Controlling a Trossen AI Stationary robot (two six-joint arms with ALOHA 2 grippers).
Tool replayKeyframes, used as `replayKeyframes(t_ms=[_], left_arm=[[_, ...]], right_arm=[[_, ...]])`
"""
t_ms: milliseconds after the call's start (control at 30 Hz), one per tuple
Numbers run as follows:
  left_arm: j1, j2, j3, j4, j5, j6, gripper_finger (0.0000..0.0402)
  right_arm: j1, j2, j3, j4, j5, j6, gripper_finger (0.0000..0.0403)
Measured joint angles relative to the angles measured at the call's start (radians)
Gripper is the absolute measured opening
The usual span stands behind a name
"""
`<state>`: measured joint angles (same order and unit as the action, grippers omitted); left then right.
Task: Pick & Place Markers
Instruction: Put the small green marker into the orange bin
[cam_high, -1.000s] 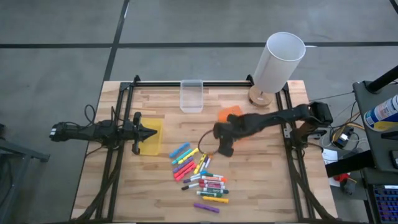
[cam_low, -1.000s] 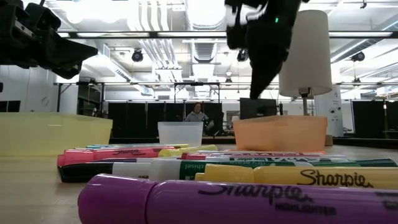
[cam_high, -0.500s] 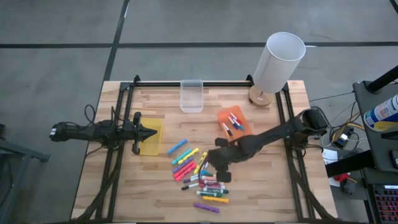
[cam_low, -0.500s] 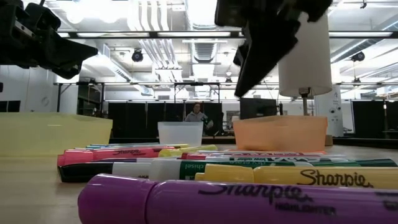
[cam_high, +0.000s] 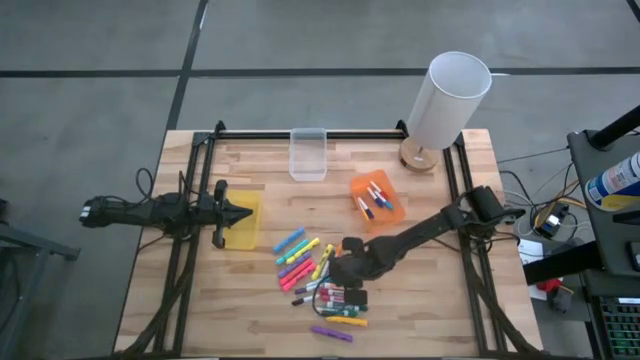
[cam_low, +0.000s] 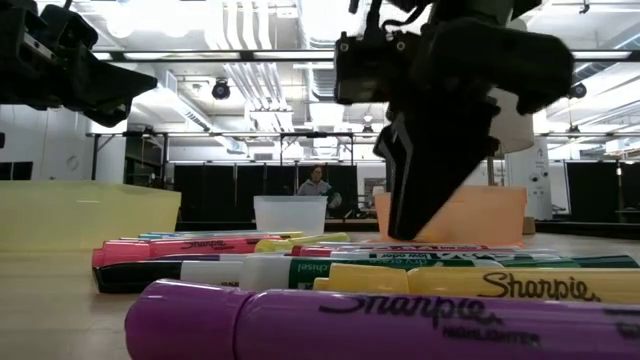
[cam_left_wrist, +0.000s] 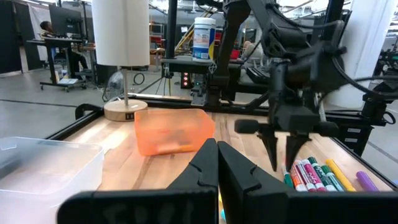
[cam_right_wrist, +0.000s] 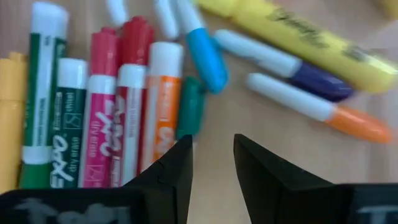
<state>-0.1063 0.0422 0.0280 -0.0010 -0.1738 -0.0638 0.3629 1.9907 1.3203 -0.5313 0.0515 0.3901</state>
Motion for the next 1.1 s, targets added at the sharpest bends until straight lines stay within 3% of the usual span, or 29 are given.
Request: replayKeyframes(t_ms=[333,733,1100], left_arm=[[0.000,0.000,0.000,0.000,0.000,0.000,0.0000],[0.000,0.000,0.000,0.000,0.000,0.000,0.0000],[0.000,0.000,0.000,0.000,0.000,0.000,0.0000]], right_arm=[[0.017,0.066,0.037,-0.012,-0.006,-0.005,0.0106],[0.008,0.058,0.035,-0.037,0.007,-0.008,0.0048],[0.000,0.041,0.036,-0.080,0.050,-0.008,0.0052]])
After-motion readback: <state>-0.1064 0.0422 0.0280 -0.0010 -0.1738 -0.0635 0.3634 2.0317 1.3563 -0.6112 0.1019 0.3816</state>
